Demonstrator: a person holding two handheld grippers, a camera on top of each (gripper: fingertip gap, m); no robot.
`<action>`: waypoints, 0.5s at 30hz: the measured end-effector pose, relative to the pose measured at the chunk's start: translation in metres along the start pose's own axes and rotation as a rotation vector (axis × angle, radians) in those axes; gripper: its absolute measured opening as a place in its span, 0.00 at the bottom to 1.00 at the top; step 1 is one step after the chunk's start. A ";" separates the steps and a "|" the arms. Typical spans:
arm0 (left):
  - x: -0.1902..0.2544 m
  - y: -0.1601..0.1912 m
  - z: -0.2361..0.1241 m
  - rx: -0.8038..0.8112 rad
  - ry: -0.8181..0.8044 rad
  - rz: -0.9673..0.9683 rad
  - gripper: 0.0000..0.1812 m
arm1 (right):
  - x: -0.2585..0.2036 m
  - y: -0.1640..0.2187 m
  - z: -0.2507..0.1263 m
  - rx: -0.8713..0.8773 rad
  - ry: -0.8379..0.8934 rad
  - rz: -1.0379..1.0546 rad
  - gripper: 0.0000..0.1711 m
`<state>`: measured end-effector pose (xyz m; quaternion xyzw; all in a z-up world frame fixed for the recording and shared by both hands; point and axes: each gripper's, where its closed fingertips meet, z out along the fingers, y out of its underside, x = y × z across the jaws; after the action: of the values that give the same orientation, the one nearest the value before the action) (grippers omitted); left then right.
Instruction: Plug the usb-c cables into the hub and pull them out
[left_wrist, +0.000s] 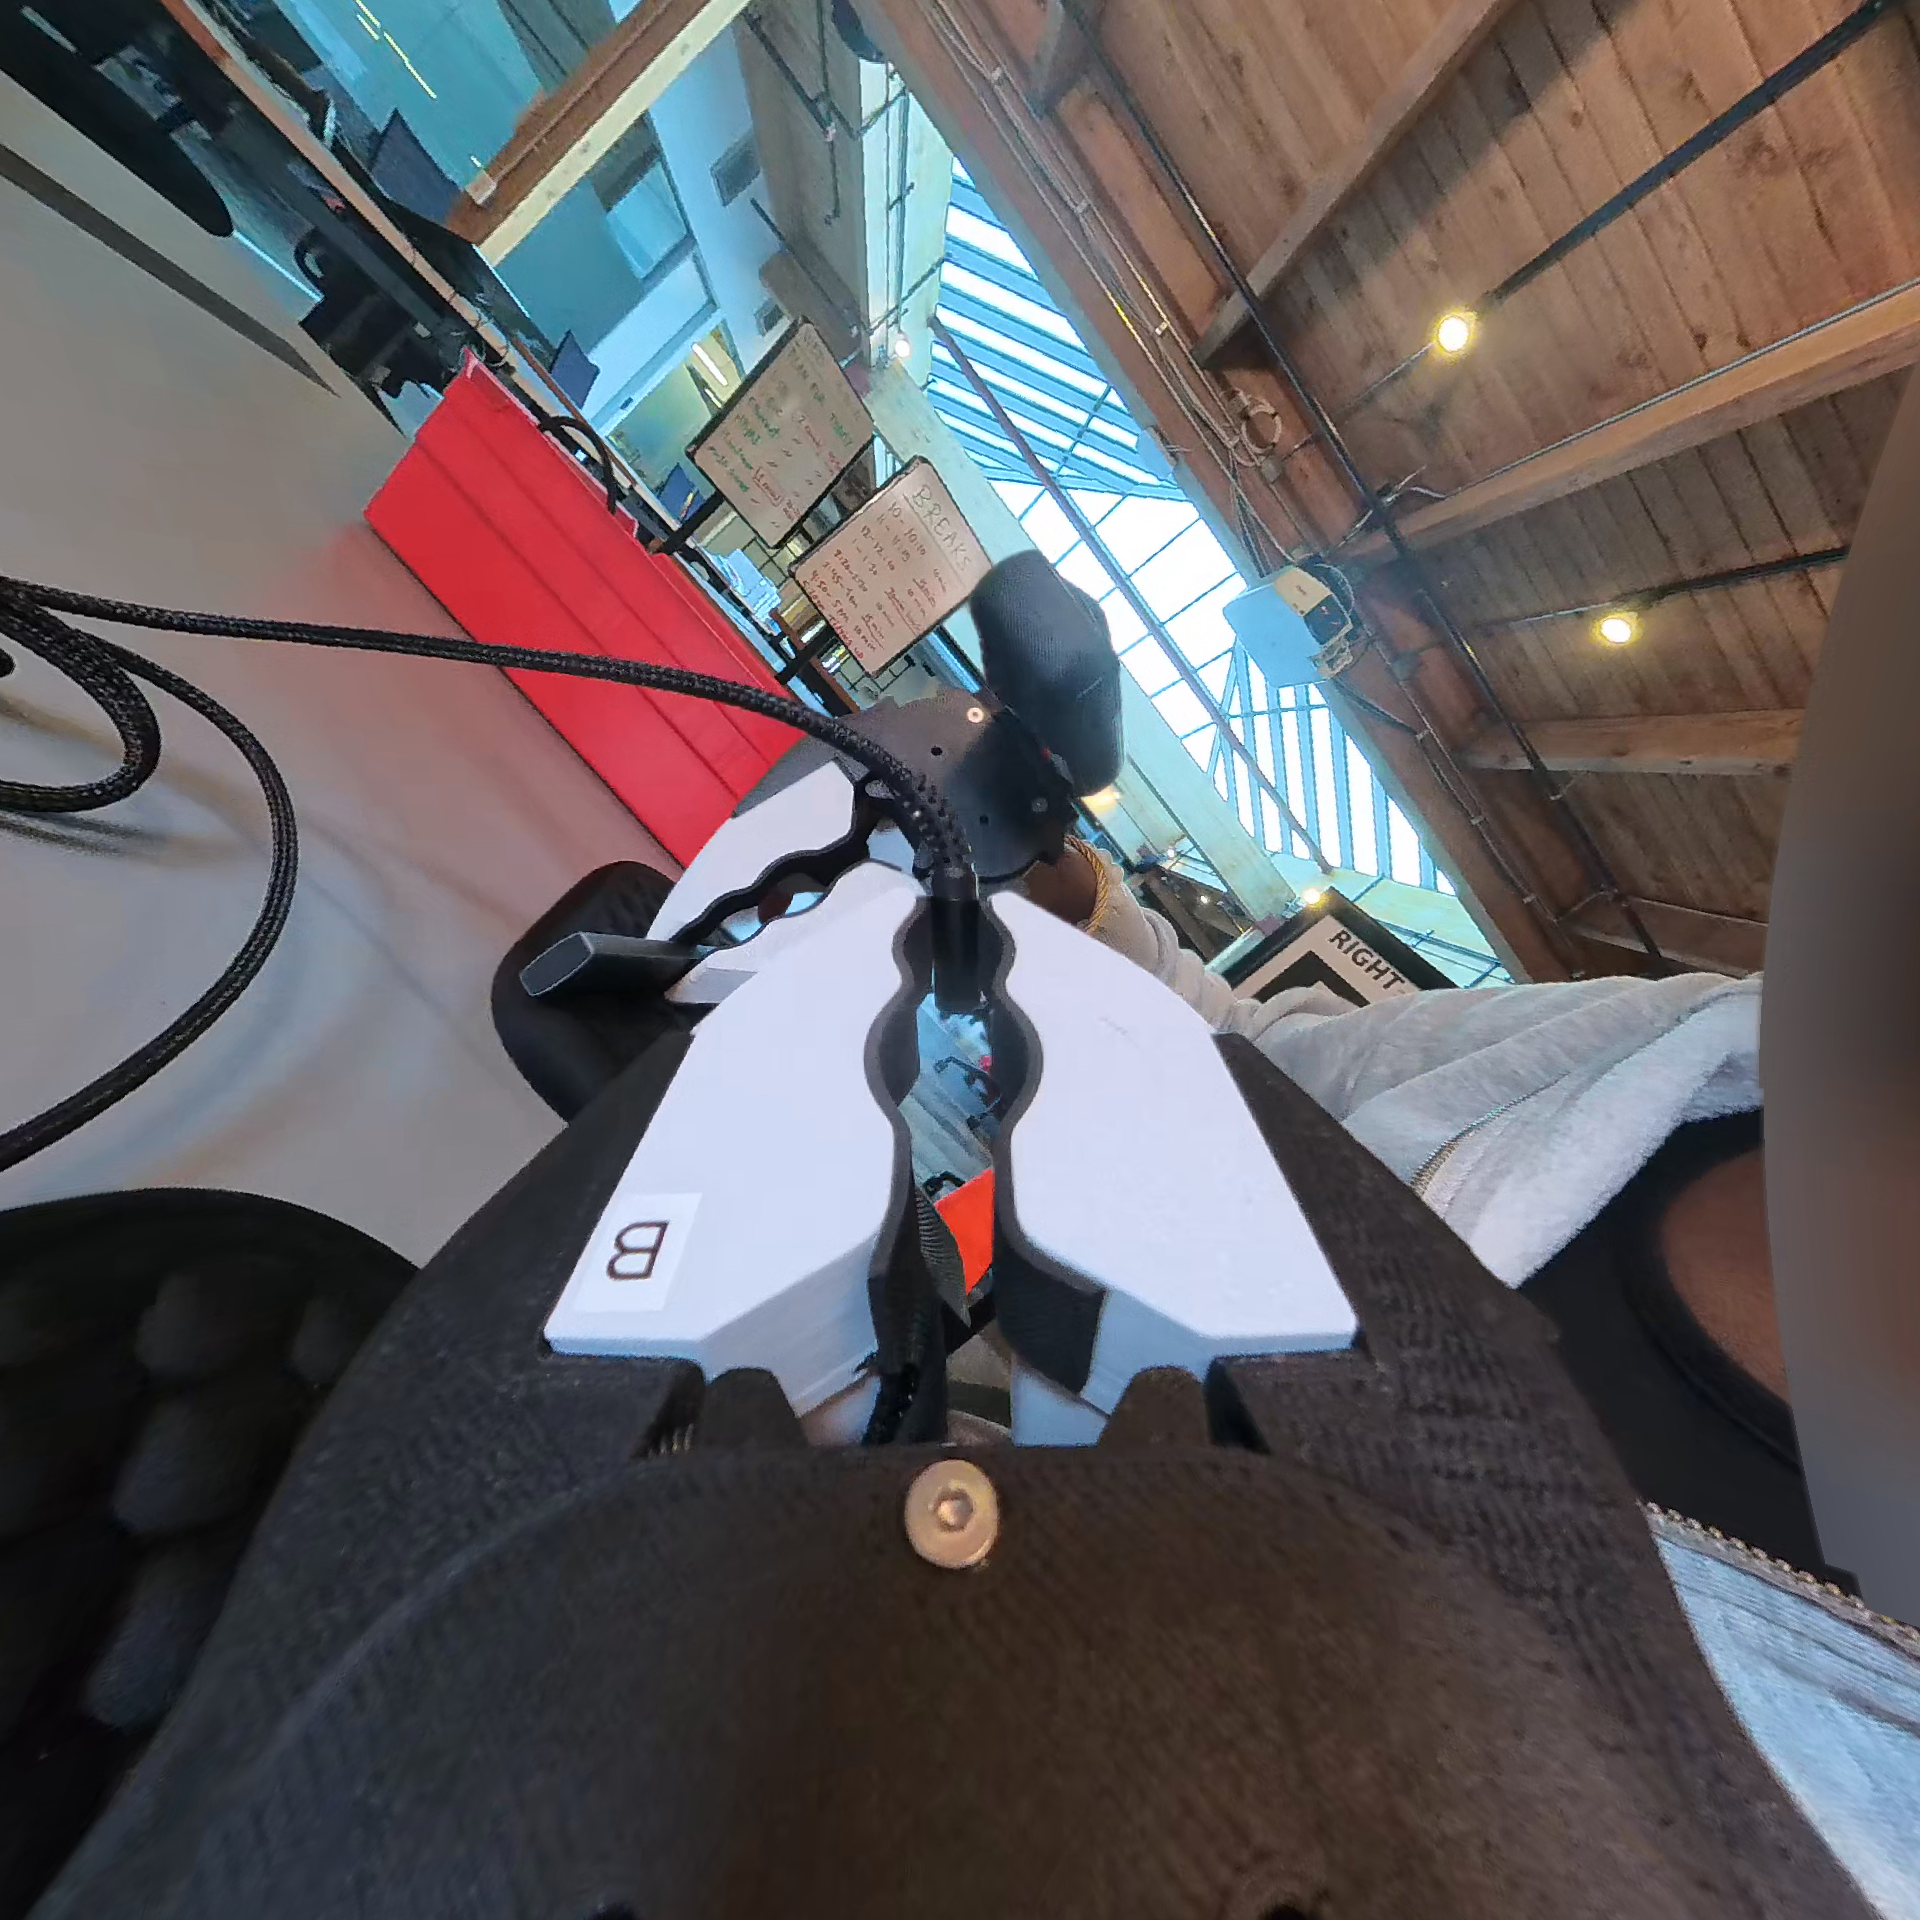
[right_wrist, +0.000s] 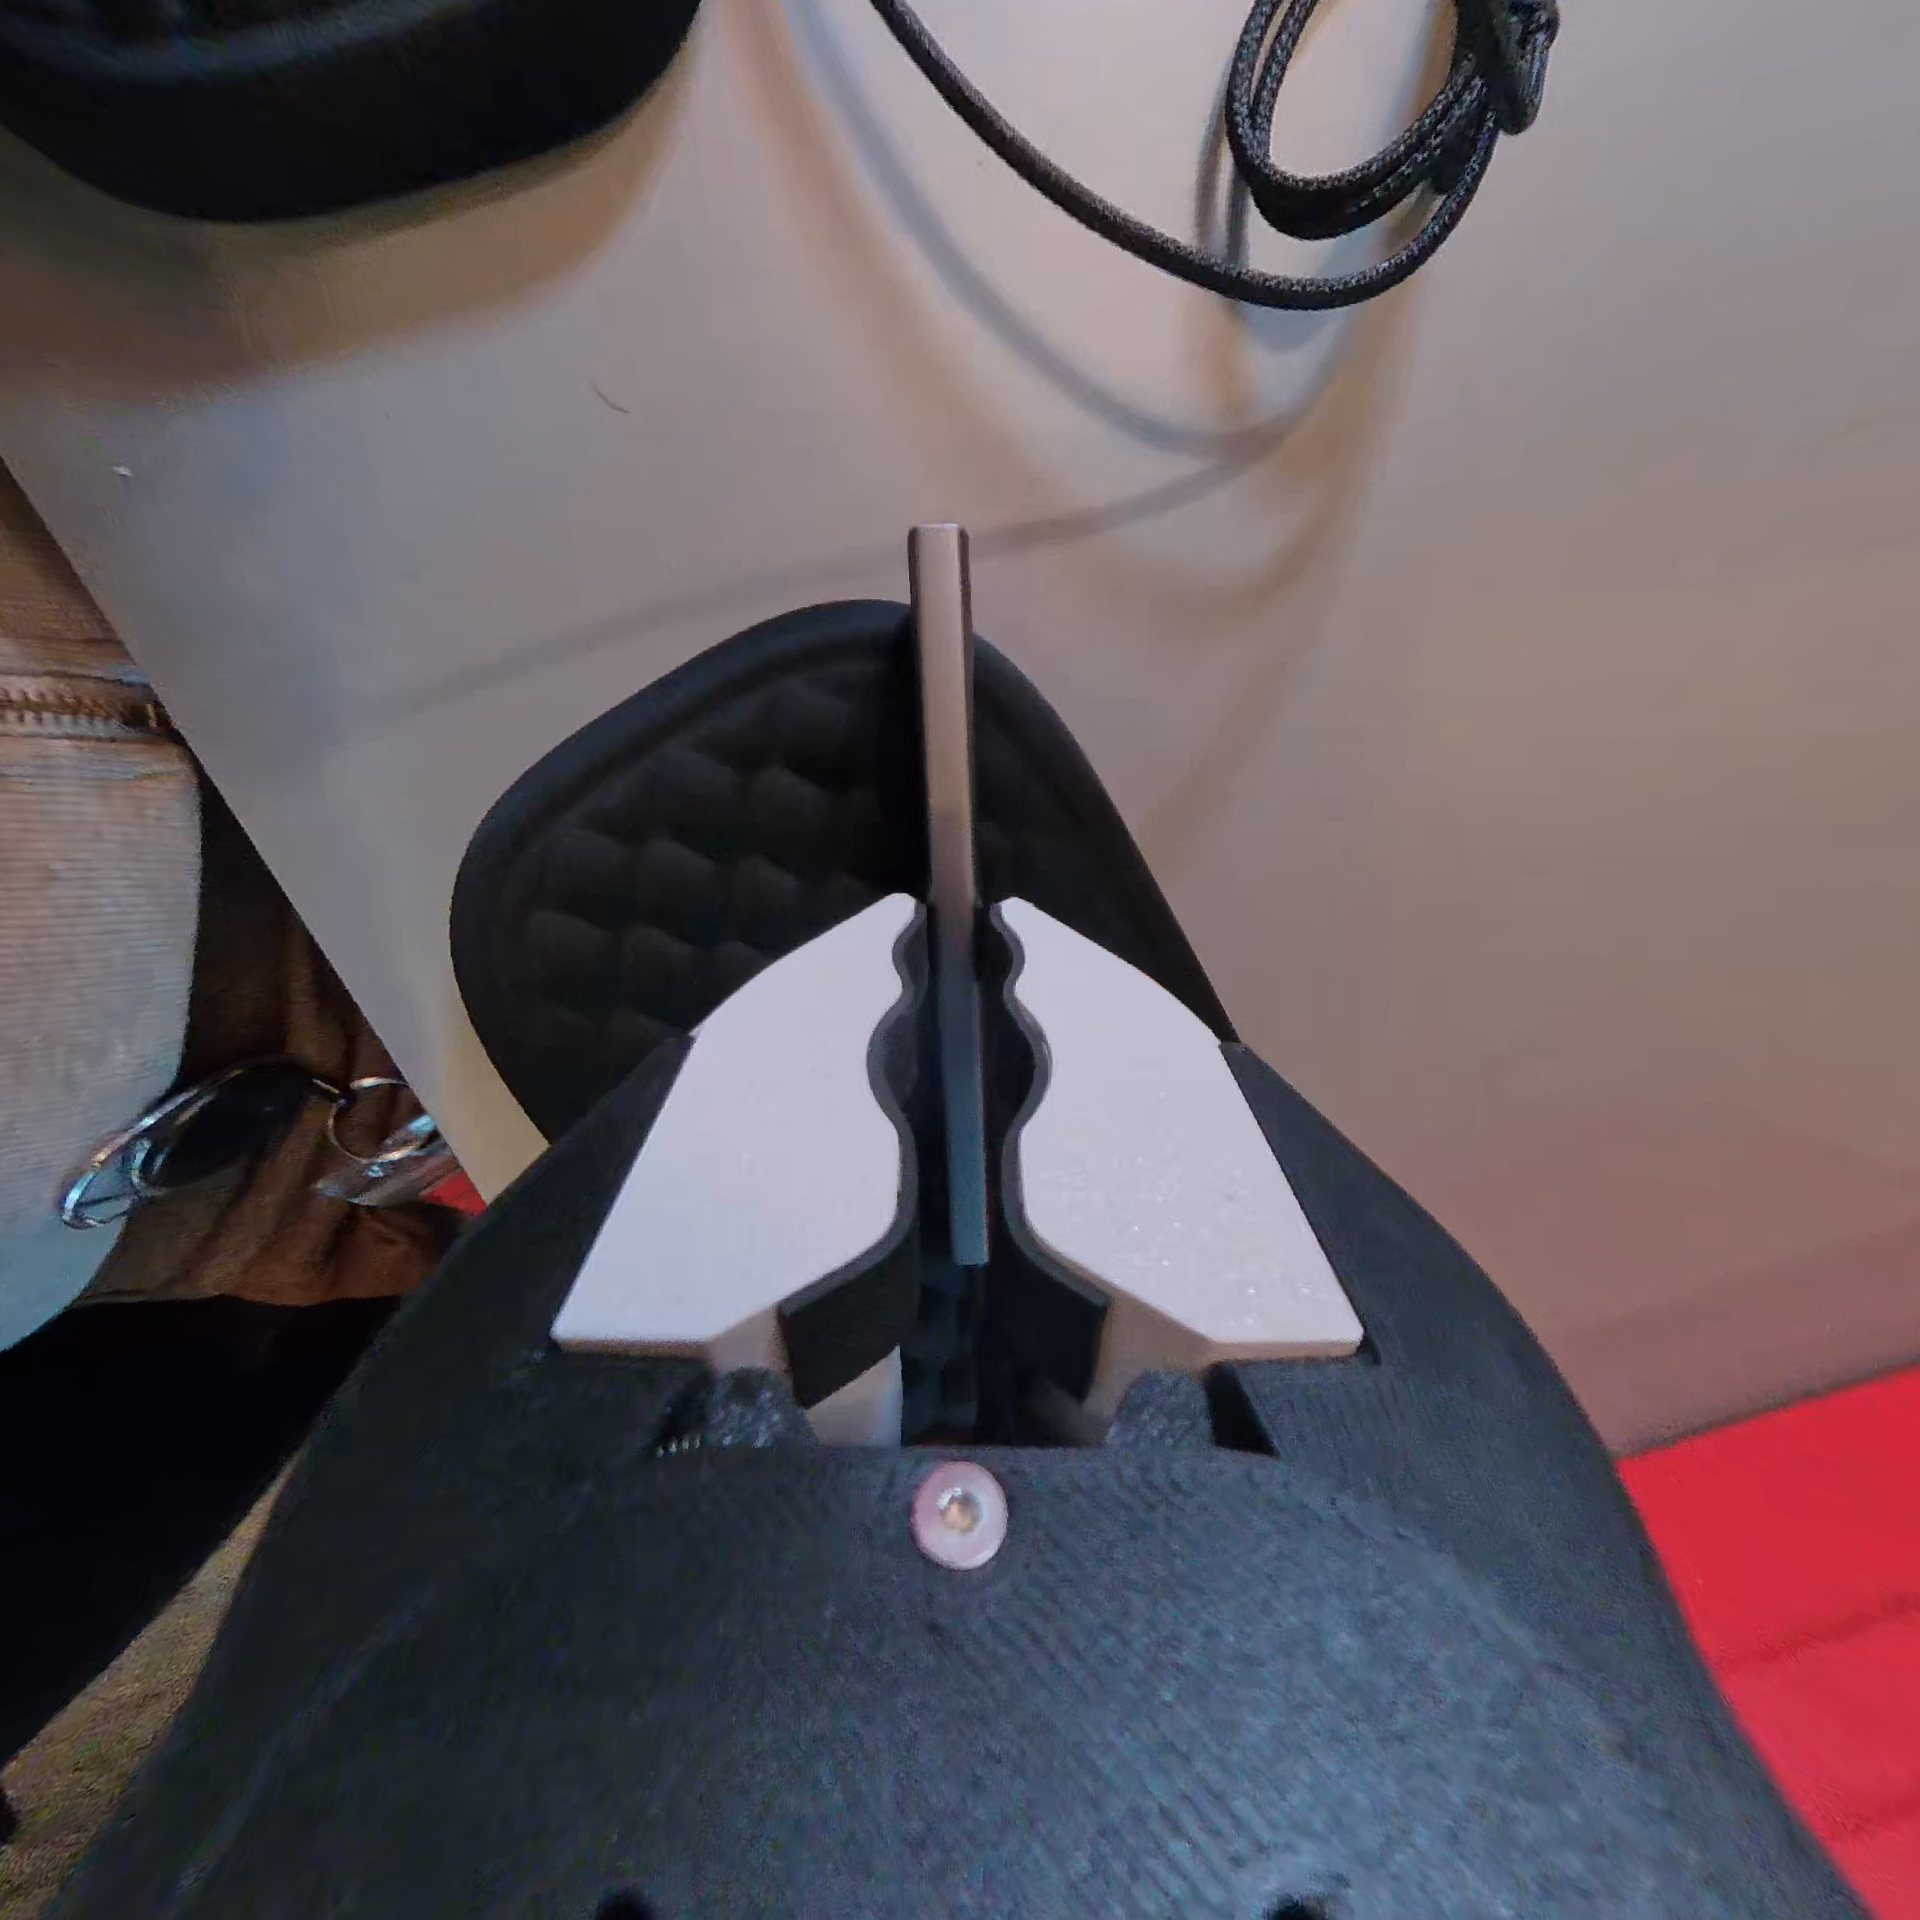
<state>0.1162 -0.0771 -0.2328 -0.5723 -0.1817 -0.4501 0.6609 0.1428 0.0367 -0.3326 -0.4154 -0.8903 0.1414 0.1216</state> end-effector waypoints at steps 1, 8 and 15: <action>-0.001 0.000 0.000 0.000 -0.005 -0.001 0.05 | 0.000 -0.001 0.001 0.014 -0.013 0.015 0.06; -0.008 -0.008 -0.001 0.058 -0.061 -0.008 0.05 | 0.002 -0.025 -0.001 0.274 -0.218 0.366 0.06; -0.020 -0.024 -0.006 0.188 -0.140 -0.039 0.05 | 0.017 -0.073 -0.053 0.936 -0.866 1.079 0.05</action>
<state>0.0847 -0.0730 -0.2348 -0.5342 -0.2801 -0.4027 0.6885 0.0983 0.0130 -0.2559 -0.6001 -0.3866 0.6827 -0.1558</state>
